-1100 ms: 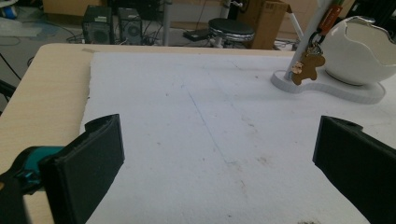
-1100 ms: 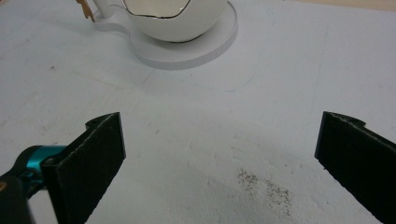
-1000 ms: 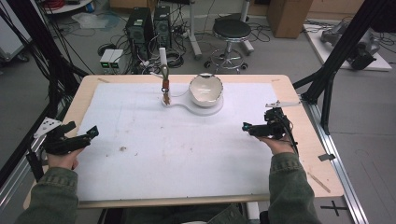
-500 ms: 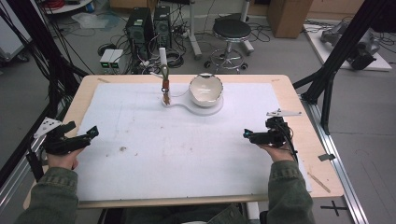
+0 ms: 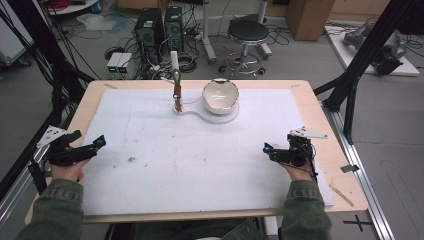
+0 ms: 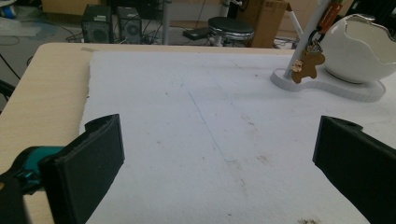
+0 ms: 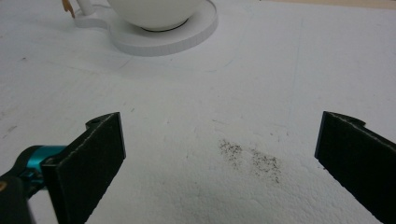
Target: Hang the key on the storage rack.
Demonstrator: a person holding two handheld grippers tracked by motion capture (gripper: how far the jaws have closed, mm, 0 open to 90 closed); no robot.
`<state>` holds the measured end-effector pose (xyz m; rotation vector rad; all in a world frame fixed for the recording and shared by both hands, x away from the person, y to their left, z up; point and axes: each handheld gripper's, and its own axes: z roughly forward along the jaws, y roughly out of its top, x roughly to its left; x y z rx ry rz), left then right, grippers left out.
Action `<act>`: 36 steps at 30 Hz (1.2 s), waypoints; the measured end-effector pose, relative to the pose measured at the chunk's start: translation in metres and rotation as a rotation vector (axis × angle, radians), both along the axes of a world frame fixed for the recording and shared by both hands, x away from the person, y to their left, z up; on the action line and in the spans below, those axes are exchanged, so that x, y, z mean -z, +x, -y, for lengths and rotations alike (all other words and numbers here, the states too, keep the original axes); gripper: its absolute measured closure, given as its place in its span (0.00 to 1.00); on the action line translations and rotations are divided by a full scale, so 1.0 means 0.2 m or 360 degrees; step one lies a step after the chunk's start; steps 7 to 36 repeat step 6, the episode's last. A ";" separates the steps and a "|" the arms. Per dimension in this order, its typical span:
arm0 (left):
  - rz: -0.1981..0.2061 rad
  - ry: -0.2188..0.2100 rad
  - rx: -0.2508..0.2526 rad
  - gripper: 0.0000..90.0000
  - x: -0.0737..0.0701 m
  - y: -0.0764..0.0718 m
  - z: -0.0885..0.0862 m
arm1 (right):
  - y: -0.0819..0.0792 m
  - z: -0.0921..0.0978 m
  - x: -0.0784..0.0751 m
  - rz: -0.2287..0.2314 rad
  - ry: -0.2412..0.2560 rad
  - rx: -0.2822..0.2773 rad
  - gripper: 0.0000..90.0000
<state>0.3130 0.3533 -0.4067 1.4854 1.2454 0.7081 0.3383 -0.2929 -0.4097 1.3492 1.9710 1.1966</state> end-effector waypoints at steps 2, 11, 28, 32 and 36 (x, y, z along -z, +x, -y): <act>-0.0001 -0.0002 0.0003 0.03 0.00 0.00 0.00 | 0.00 -0.01 0.02 0.0006 -0.0022 0.0005 0.01; -0.0007 -0.0003 0.0010 0.03 0.00 0.01 0.00 | -0.01 -0.03 0.02 0.0010 -0.0077 -0.0024 0.01; -0.0007 -0.0003 0.0010 0.03 0.00 0.01 0.00 | -0.01 -0.03 0.02 0.0010 -0.0077 -0.0024 0.01; -0.0007 -0.0003 0.0010 0.03 0.00 0.01 0.00 | -0.01 -0.03 0.02 0.0010 -0.0077 -0.0024 0.01; -0.0007 -0.0003 0.0010 0.03 0.00 0.01 0.00 | -0.01 -0.03 0.02 0.0010 -0.0077 -0.0024 0.01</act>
